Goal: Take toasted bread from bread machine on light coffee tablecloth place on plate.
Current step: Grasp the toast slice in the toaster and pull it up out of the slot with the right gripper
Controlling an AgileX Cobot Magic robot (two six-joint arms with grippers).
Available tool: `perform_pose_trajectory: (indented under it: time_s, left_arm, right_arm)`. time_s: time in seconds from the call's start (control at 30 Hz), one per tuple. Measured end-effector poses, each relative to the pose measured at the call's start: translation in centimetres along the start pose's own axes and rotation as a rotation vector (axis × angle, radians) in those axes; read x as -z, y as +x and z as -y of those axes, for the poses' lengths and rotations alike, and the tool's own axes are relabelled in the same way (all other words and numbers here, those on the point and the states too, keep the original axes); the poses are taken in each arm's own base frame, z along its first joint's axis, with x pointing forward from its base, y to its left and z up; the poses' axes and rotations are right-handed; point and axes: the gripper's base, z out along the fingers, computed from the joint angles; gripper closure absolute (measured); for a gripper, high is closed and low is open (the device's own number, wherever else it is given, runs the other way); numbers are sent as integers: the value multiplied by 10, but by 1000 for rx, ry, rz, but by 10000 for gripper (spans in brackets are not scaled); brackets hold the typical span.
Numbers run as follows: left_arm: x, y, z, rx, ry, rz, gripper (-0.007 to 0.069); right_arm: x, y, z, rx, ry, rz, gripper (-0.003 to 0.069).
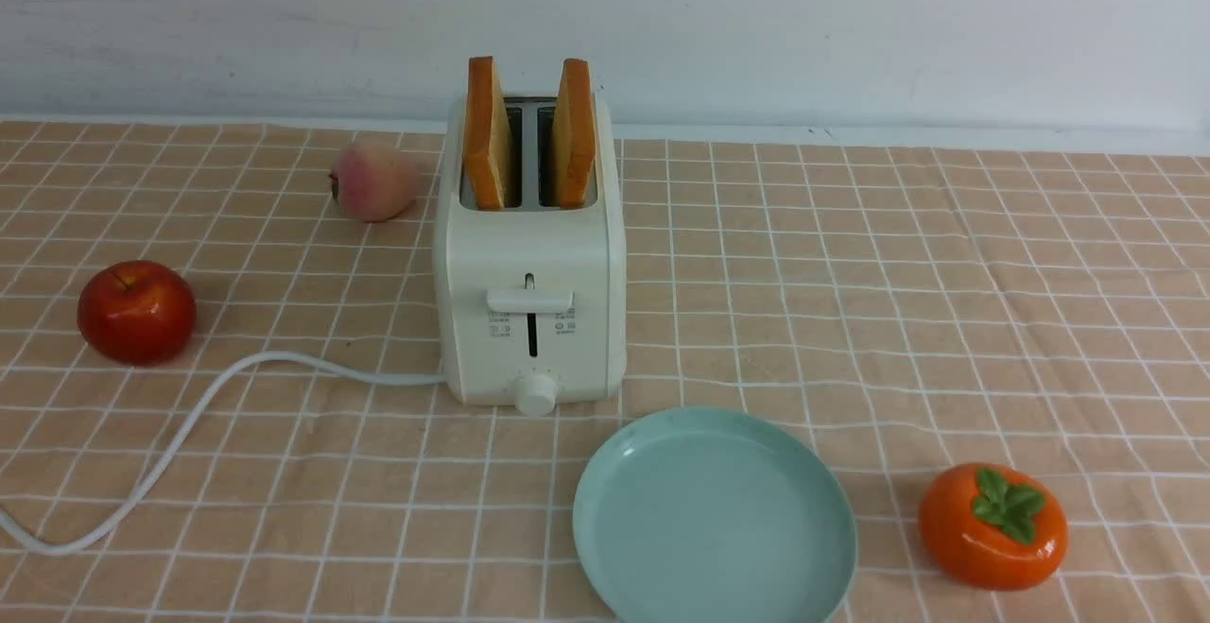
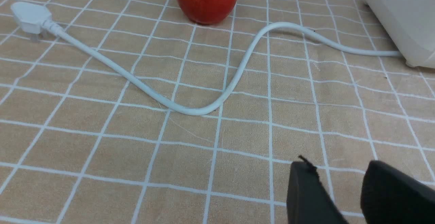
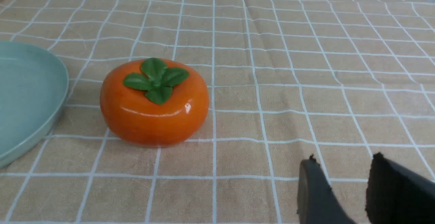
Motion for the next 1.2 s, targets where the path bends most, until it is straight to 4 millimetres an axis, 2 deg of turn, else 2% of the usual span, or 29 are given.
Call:
perform_pose_trajectory:
  time_s: [0.77, 0.9, 1.03, 1.2]
  left_arm:
    - [0, -2, 0, -11, 4, 26, 386]
    - [1, -14, 4, -12, 44, 151, 386]
    - [4, -25, 8, -14, 86, 281, 386]
    - [5, -30, 9, -15, 102, 332, 386]
  right_arm:
    - [0, 0, 0, 2, 1, 0, 419]
    - [-1, -5, -1, -62, -13, 76, 419]
    - [1, -20, 0, -167, -16, 243, 419]
    - [6, -32, 4, -223, 3, 392, 419]
